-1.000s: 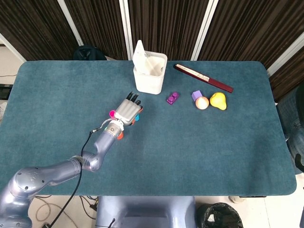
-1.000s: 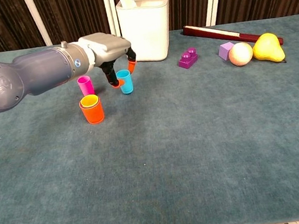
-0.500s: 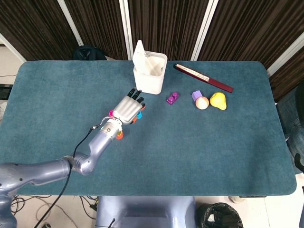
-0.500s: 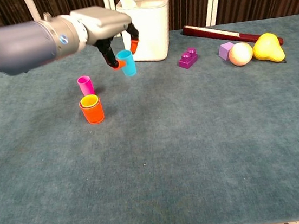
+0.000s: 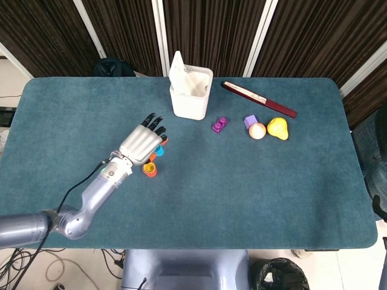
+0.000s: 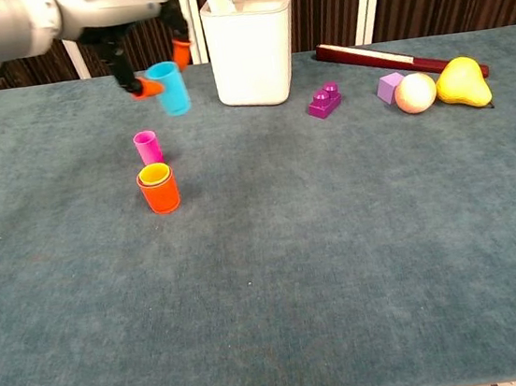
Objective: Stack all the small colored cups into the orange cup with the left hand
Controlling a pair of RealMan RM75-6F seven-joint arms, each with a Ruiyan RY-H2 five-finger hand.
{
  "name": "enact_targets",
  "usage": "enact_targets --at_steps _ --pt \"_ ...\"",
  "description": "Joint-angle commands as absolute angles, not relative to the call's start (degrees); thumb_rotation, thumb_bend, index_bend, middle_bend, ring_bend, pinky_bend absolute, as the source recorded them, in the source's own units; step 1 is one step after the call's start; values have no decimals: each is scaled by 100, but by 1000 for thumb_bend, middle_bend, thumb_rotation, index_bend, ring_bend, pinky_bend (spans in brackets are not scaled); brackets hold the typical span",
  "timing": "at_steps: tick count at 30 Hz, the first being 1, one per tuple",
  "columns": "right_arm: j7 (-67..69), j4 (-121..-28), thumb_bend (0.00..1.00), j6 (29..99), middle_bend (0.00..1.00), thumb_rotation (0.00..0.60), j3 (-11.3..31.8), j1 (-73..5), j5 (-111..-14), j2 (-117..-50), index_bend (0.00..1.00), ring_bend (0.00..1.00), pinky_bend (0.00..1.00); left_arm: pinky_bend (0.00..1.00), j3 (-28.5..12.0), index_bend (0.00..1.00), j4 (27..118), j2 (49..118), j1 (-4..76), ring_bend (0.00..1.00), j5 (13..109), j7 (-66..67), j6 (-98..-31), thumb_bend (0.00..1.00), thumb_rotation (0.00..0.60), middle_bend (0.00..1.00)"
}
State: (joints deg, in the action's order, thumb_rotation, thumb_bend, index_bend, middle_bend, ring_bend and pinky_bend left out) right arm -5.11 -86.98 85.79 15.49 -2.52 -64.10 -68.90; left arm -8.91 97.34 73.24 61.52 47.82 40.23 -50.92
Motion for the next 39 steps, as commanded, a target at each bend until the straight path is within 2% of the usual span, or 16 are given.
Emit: enact_targets --at_steps 1,20,39 --pt "-522 -8714 455 8576 0 600 1543 -250 -6414 -6888 29 44 0 13 -772 486 9854 7139 6030 0 4815 3956 -5145 361 600 233" --pt "-572 -8762 455 8587 0 600 1544 -246 -6405 -6904 29 44 0 12 -420 483 9490 7350 5824 0 5275 3422 -4863 361 600 234" --pt "-482 -8775 454 8584 0 600 1588 -220 -6360 -6869 29 44 0 11 -297 482 9253 7637 5851 0 5292 3425 -4742 361 600 233"
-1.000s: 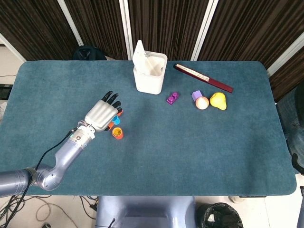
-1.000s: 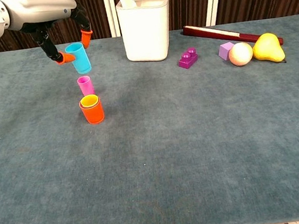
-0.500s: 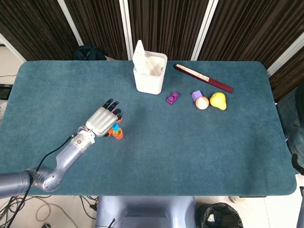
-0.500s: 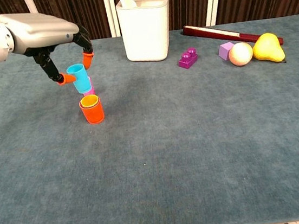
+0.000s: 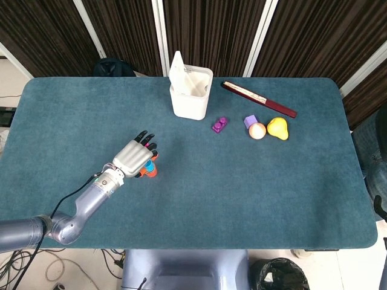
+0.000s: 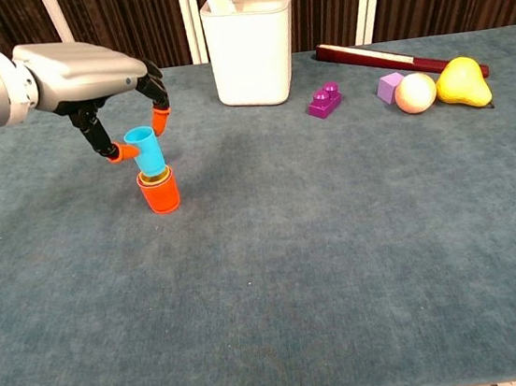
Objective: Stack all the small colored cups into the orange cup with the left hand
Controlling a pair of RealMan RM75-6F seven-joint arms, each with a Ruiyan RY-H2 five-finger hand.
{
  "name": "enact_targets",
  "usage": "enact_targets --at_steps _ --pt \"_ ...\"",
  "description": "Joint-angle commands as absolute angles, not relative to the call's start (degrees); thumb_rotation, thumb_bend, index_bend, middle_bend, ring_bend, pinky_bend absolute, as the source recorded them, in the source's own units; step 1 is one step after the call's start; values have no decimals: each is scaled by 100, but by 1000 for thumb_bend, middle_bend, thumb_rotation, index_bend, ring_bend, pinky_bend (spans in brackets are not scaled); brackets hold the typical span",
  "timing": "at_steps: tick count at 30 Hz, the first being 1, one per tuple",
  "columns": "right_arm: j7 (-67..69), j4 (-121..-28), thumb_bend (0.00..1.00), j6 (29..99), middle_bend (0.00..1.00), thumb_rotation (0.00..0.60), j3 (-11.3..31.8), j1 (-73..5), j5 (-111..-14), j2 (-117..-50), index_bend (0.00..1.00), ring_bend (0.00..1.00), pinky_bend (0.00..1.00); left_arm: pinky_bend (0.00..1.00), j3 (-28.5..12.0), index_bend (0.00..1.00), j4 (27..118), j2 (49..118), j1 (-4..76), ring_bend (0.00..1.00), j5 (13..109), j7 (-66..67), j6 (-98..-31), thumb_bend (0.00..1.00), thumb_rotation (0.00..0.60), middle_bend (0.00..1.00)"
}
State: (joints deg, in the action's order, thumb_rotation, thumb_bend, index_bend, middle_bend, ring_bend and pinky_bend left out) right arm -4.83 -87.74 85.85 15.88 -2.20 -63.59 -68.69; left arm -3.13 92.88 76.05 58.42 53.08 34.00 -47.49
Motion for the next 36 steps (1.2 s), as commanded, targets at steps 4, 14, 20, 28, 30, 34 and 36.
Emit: enact_targets --at_steps 4,14,20,28,30,34,36 --pt "-489 -8769 455 8586 0 600 1591 -222 -6357 -6872 28 44 0 11 -304 482 9184 7702 5854 0 5269 3418 -4751 361 600 233" --pt "-465 -8765 455 8564 0 600 1597 -224 -6341 -6880 28 44 0 5 -248 345 9062 7787 5899 0 5165 3507 -4670 330 600 215" --pt "-403 -8808 455 8528 0 600 1612 -217 -6308 -6864 29 44 0 0 -198 161 9096 7737 5985 0 5042 3563 -4482 255 600 161" --pt "-412 -8790 455 8511 0 600 1621 -226 -6280 -6878 29 44 0 0 -362 122 9170 7621 5992 0 5083 3383 -4599 253 600 149" --pt "-437 -8769 455 8502 0 600 1612 -233 -6278 -6889 29 44 0 0 -415 147 9149 7601 5976 0 5112 3315 -4662 253 600 149" --pt "-461 -8737 454 8487 0 600 1608 -244 -6259 -6920 29 44 0 0 -535 188 8987 7581 5939 0 5104 3103 -4711 252 600 147" --pt "-479 -8727 455 8465 0 600 1603 -252 -6245 -6932 29 44 0 0 -612 199 8826 7580 5952 0 4992 3002 -4665 252 600 146"
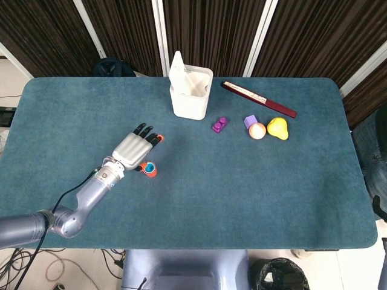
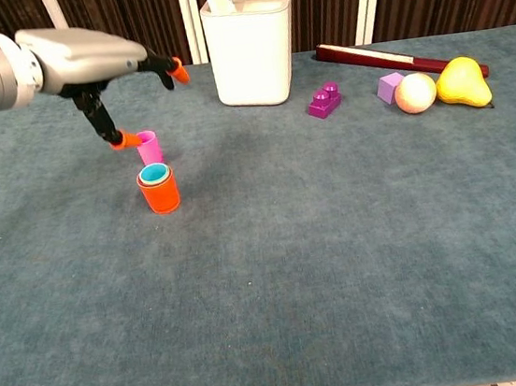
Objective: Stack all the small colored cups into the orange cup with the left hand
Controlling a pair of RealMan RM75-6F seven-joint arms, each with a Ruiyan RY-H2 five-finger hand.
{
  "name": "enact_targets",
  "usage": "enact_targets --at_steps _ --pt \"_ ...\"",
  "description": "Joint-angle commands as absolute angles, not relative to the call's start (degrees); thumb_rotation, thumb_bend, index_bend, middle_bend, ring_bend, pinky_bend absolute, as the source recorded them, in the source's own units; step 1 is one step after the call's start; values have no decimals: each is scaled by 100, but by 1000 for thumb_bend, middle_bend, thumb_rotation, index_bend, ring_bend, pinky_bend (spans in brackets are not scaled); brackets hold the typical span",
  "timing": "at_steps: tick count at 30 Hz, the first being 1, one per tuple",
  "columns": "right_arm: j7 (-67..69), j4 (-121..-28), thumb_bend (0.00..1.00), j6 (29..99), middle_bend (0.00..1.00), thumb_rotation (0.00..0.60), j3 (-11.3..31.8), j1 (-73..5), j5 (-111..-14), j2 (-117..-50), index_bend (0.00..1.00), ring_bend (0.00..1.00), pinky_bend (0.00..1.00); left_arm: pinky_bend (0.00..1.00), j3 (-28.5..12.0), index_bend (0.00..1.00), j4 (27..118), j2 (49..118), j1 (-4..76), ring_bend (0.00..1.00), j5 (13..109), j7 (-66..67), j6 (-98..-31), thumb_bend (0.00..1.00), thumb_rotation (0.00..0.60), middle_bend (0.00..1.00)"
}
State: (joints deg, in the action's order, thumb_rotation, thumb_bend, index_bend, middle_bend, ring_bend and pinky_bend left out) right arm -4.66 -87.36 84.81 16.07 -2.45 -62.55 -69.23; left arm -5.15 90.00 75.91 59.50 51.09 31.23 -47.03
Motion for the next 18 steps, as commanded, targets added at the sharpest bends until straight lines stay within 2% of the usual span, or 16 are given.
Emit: enact_targets --at_steps 1,8,18 --pt "-485 -8722 455 8461 0 600 1604 -255 -6240 -6937 29 44 0 0 -633 202 8764 7585 5961 0 4961 2973 -4640 252 600 146" --pt "-536 -8686 455 8467 0 600 1611 -262 -6205 -6965 30 44 0 0 -744 215 8175 7726 6005 0 4747 2741 -4440 253 600 146" --pt "-601 -8656 455 8449 0 600 1615 -273 -6154 -6991 29 45 0 0 -631 255 7352 8135 6011 0 4742 2578 -4124 252 600 154"
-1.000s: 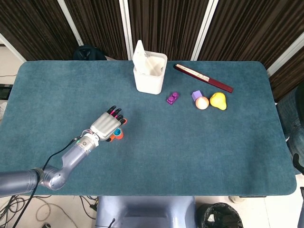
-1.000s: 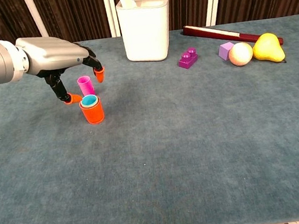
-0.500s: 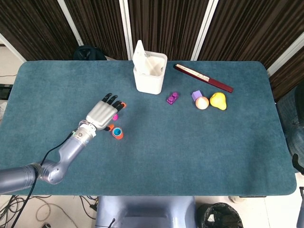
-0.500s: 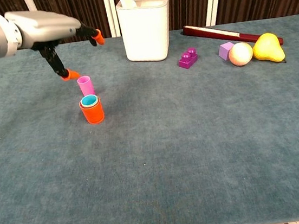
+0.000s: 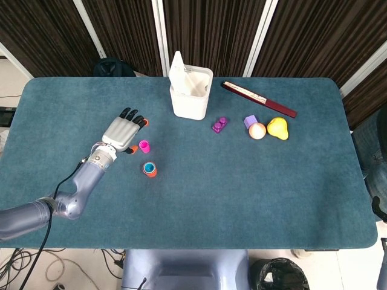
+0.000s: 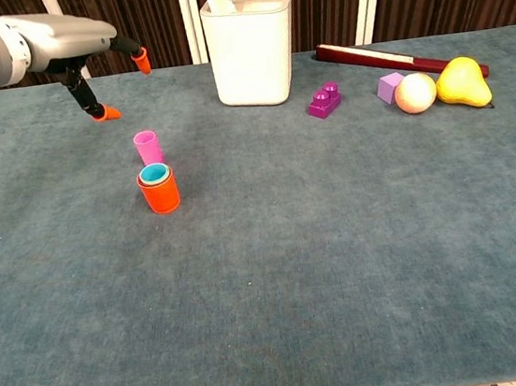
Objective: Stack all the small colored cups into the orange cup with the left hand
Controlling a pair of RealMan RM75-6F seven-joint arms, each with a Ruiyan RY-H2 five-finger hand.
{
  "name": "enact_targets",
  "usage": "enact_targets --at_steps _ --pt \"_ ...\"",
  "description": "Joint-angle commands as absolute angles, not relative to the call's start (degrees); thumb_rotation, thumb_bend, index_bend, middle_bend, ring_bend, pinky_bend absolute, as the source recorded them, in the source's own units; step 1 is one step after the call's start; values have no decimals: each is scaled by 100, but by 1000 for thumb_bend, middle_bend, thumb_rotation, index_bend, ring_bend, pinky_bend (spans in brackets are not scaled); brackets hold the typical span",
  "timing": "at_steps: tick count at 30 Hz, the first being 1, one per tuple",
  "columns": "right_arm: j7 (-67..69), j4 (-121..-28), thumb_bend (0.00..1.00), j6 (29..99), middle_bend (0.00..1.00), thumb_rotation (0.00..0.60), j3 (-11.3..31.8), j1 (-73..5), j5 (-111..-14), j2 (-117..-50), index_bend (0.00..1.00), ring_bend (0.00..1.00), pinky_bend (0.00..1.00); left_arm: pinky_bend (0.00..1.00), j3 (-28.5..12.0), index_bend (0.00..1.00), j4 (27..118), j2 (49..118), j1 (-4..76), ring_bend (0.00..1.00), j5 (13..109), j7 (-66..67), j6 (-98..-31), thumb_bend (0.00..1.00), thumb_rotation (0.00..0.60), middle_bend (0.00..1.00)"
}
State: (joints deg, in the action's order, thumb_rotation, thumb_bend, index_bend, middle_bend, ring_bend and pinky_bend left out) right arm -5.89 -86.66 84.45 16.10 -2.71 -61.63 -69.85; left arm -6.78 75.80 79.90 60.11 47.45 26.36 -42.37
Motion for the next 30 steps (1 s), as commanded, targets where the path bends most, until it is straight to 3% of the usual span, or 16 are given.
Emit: enact_targets --at_steps 1,14,30 --pt "-606 -8651 455 8452 0 600 1617 -274 -6150 -6995 29 44 0 0 -621 258 7289 8170 6009 0 4744 2568 -4100 252 600 155" --pt "-661 -8613 455 8480 0 600 1626 -277 -6131 -7034 29 44 0 0 -532 267 6725 8553 5985 0 4921 2408 -3859 252 600 158" --pt "-647 -8575 454 8502 0 600 1650 -262 -6102 -7049 30 44 0 0 -561 350 6319 8978 5993 0 5087 2369 -3850 264 600 185"
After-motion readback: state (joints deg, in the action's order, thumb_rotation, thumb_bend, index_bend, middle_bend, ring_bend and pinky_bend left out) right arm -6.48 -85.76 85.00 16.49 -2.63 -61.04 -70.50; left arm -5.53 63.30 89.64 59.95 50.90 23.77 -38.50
